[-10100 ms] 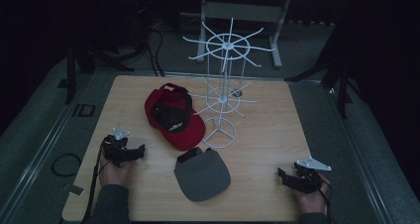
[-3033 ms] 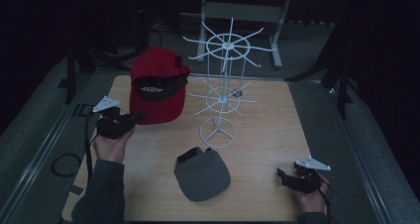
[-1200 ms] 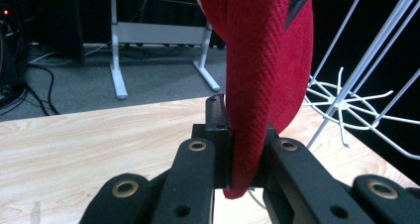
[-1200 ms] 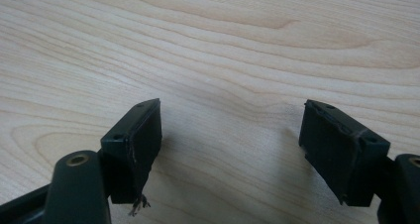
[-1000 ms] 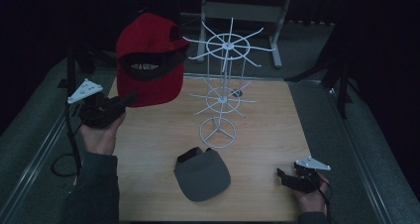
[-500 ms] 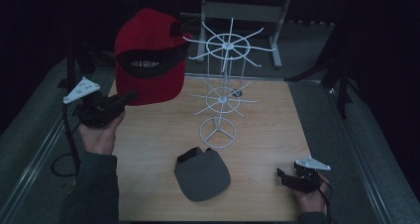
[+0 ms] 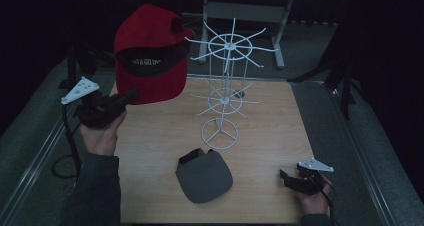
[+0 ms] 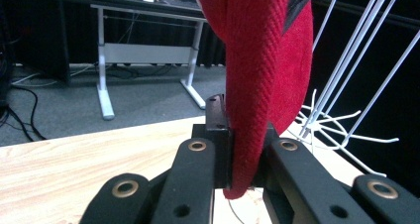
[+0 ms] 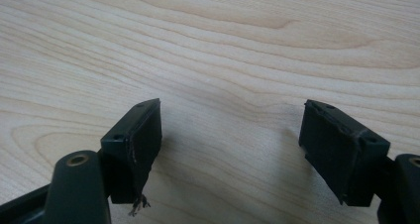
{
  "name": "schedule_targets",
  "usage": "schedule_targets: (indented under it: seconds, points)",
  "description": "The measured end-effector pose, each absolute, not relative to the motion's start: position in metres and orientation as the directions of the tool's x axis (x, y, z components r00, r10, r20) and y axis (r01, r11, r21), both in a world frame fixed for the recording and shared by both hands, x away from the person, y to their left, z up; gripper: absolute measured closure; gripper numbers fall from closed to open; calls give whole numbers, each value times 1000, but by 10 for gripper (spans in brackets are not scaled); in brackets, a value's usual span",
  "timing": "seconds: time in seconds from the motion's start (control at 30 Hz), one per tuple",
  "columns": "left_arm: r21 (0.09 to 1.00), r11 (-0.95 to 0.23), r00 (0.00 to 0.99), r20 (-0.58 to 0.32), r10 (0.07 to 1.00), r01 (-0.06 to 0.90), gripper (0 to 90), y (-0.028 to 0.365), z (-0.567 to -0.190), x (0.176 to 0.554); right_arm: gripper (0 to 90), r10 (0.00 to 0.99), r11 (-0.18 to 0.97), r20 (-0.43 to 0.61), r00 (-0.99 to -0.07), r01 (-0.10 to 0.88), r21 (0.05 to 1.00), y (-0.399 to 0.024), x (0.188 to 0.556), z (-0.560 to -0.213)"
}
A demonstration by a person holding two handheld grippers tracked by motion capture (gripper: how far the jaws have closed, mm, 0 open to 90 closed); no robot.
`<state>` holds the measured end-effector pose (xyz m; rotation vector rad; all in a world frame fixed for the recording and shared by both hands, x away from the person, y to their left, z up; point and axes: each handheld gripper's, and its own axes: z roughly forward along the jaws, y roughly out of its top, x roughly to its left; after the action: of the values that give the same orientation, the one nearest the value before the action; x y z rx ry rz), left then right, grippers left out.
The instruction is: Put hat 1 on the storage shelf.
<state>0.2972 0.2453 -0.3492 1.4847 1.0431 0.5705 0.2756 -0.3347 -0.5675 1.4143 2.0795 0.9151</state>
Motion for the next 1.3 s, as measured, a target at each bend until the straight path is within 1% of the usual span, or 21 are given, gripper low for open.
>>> schedule_targets:
  seconds: [0.83,1.0,1.3]
  points:
    - [965,72,505,-195,841,252,859,242,-341,288,244,931,250,-6,-365,625,740,-335,276,-567]
    - [965,67,512,-192,837,252,859,240,-343,286,244,931,250,-6,-365,625,740,-335,276,-567]
    - [958,77,511,-213,833,275,859,239,-358,286,244,931,249,-6,-365,624,740,-335,276,-567]
